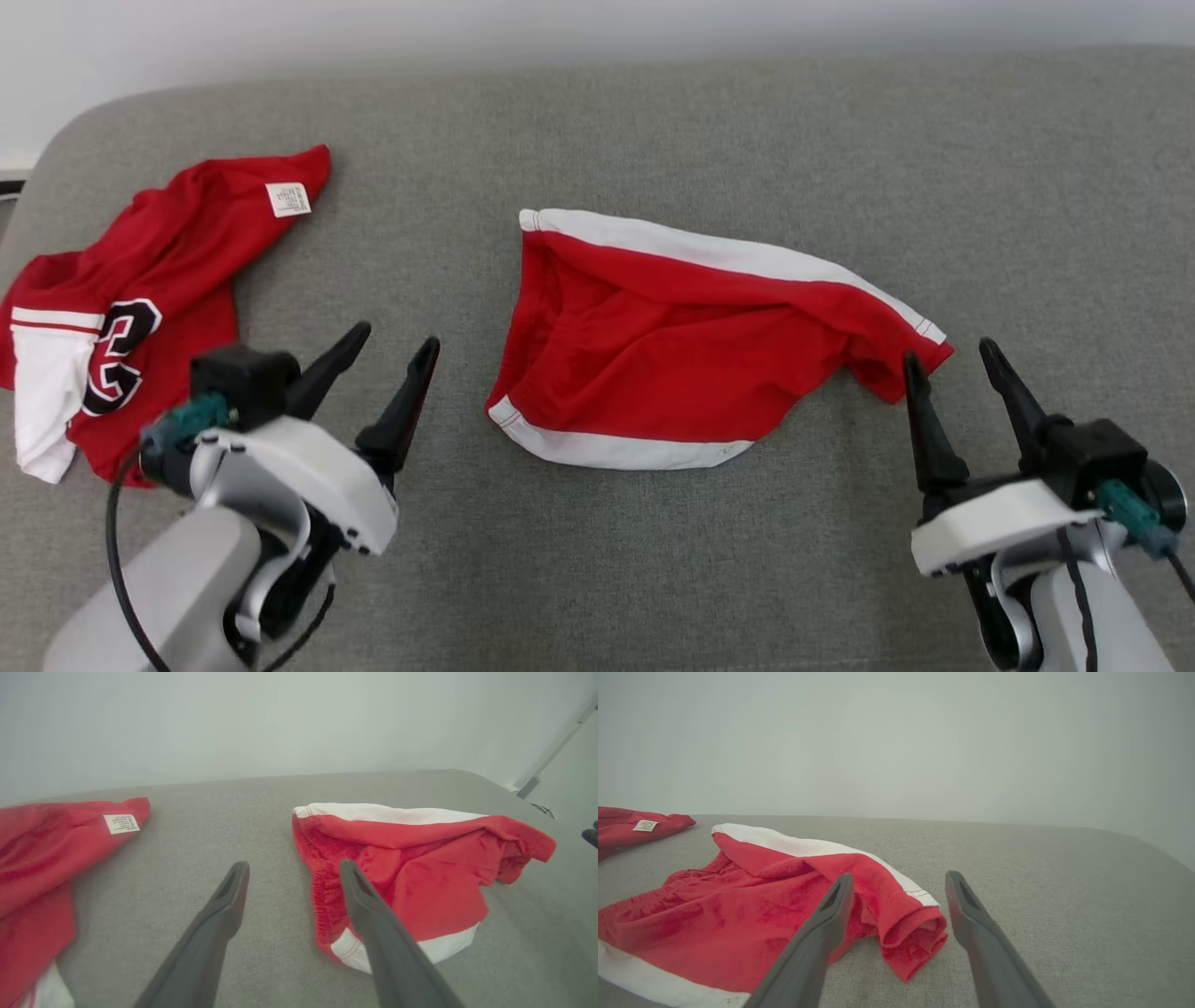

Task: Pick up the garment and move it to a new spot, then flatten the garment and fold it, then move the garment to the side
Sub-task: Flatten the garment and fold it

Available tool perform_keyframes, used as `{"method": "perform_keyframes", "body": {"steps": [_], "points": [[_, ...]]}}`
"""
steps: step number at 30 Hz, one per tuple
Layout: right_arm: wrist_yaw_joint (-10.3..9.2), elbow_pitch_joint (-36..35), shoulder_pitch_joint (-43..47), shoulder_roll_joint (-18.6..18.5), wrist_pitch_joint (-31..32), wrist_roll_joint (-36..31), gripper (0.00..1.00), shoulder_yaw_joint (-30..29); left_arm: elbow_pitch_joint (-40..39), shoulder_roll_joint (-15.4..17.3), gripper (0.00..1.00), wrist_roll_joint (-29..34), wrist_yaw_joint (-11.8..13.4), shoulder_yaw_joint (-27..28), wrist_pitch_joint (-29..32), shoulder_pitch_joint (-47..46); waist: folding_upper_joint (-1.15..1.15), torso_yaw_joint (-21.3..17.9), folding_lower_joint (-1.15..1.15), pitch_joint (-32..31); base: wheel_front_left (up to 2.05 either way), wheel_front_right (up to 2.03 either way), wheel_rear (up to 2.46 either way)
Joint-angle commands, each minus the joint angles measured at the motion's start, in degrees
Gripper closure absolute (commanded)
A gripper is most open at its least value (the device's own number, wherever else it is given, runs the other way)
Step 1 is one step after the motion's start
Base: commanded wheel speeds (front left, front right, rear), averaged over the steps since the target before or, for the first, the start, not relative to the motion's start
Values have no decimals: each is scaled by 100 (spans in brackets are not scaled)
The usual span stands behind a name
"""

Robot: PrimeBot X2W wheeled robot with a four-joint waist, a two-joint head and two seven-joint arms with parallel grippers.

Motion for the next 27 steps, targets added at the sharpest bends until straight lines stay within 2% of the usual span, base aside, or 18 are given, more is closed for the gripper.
{"method": "perform_keyframes", "body": {"steps": [1, 8, 11, 19, 27], "points": [[-1, -86, -282, -91, 92, 122, 0, 202, -26, 163, 0, -118, -186, 247, 131, -470, 0, -105, 0, 306, 0, 0, 0], [-1, -156, -1020, -584, 751, 914, 0, 728, 421, 300, 0, -642, -1120, 195, 1252, -1651, 0, -285, 0, 760, 0, 0, 0], [-1, -249, -1234, -814, 1104, 1325, 0, 952, 583, 374, 0, -824, -1319, 164, 1722, -2098, 0, -364, 0, 908, 0, 0, 0], [-1, -567, -1563, -1309, 2023, 2033, 0, 1443, 1021, 432, 0, -1279, -1519, 85, 2689, -3070, 0, -525, 0, 1254, 0, 0, 0], [-1, -969, -1565, -1468, 2697, 2387, 0, 1615, 1293, 425, 0, -1560, -1565, -100, 3160, -3450, 0, -662, 0, 1449, 0, 0, 0]]}}
